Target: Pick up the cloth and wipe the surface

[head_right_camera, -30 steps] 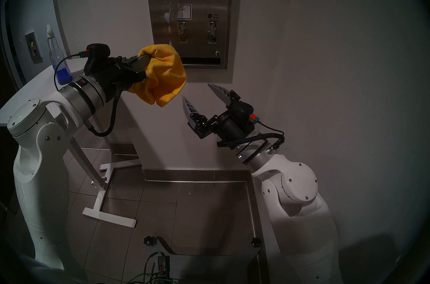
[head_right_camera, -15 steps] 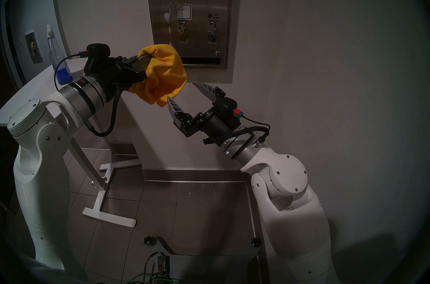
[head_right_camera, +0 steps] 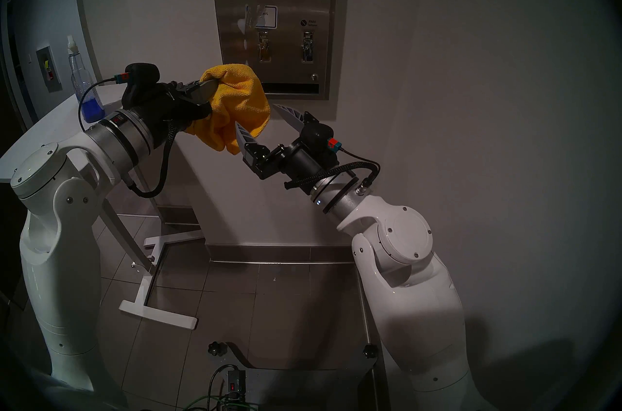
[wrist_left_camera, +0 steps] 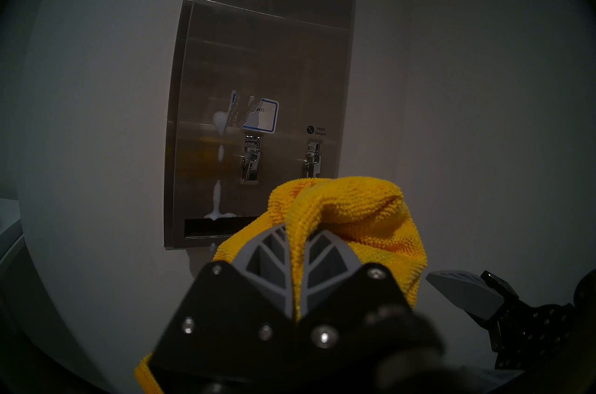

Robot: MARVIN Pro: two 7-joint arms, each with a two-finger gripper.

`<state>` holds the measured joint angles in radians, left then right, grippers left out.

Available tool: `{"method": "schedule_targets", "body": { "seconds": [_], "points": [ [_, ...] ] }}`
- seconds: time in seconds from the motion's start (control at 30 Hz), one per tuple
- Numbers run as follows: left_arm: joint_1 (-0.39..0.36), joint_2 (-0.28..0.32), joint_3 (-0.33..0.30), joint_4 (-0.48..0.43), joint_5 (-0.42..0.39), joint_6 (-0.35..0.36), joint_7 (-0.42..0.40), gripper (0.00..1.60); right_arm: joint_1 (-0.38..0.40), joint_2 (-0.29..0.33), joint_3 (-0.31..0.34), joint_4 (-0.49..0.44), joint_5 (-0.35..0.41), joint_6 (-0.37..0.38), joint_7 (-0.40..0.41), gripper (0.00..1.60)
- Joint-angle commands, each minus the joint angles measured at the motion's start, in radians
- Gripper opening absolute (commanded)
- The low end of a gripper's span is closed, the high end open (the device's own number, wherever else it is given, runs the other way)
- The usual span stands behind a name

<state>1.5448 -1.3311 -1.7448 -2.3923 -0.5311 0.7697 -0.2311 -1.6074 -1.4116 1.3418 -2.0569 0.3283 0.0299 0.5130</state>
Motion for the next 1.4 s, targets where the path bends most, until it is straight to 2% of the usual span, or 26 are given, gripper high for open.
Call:
{"method": "schedule_targets", "body": {
  "seconds": [0.0,0.43,0.7,1.13,1.23,1.27,1.3,1.37],
  "points": [
    [-0.019,-0.001,-0.008,-0.026,0.001,-0.018,-0.001,0.0,0.078,-0.033,-0.004,0.012,0.002,-0.008,-0.009,1.6],
    [-0.019,-0.004,-0.008,-0.026,0.006,-0.018,-0.005,0.0,0.083,-0.067,-0.078,0.059,-0.019,-0.011,-0.037,1.6],
    [-0.019,-0.006,-0.009,-0.026,0.008,-0.017,-0.007,0.0,0.089,-0.094,-0.081,0.082,-0.009,-0.011,-0.062,1.6],
    [-0.019,-0.009,-0.009,-0.026,0.011,-0.017,-0.01,0.0,0.105,-0.088,-0.06,0.131,0.005,-0.023,-0.054,1.6],
    [-0.02,-0.01,-0.009,-0.026,0.012,-0.017,-0.011,0.0,0.113,-0.094,-0.062,0.143,0.007,-0.029,-0.053,0.63],
    [-0.02,-0.01,-0.009,-0.026,0.013,-0.016,-0.012,0.0,0.115,-0.096,-0.062,0.147,0.004,-0.037,-0.054,0.43],
    [-0.02,-0.01,-0.009,-0.026,0.013,-0.016,-0.012,0.0,0.116,-0.098,-0.063,0.15,0.005,-0.039,-0.054,0.0],
    [-0.02,-0.01,-0.01,-0.026,0.013,-0.016,-0.012,0.0,0.119,-0.101,-0.062,0.155,0.009,-0.044,-0.049,0.0]
  ]
}}
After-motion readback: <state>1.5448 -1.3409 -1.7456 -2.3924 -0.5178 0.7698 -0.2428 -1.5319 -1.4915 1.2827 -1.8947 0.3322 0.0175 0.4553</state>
